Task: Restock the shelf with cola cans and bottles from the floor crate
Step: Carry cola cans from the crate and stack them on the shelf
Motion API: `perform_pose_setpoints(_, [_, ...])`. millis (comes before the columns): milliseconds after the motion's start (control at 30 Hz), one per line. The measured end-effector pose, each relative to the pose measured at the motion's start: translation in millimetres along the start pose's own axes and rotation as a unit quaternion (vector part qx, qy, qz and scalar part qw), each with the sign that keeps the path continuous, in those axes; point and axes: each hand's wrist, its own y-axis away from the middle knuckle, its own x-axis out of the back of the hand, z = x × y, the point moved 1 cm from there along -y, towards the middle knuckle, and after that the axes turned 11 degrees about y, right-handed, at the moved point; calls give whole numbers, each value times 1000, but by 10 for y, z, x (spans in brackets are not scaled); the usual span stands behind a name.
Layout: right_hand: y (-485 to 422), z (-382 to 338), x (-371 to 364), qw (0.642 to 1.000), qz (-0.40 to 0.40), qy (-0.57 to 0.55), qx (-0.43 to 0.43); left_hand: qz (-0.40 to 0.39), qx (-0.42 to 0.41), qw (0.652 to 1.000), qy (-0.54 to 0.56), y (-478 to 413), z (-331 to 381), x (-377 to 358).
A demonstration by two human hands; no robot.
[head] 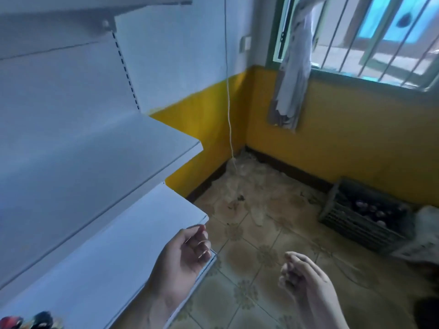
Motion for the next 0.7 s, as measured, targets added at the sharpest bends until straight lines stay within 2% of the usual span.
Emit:
perform_pose_setpoints(133, [-178, -75, 269, 997, 44, -56, -19, -9, 43, 999, -28, -381, -177, -238])
perform_pose_setpoints(267, [-400, -132, 367, 995, 69, -58, -30, 1, 82, 996, -36, -835, -348, -356])
perform_pose_setpoints(567, [-1494, -573, 524, 975, 156, -112, -110, 0, 191, 981, -45, -2263, -629, -975])
perform_pose_setpoints(700, [-1949, -1037, 621, 973, 159, -152, -72, -16, 225, 970, -92, -2858, -790, -1398])
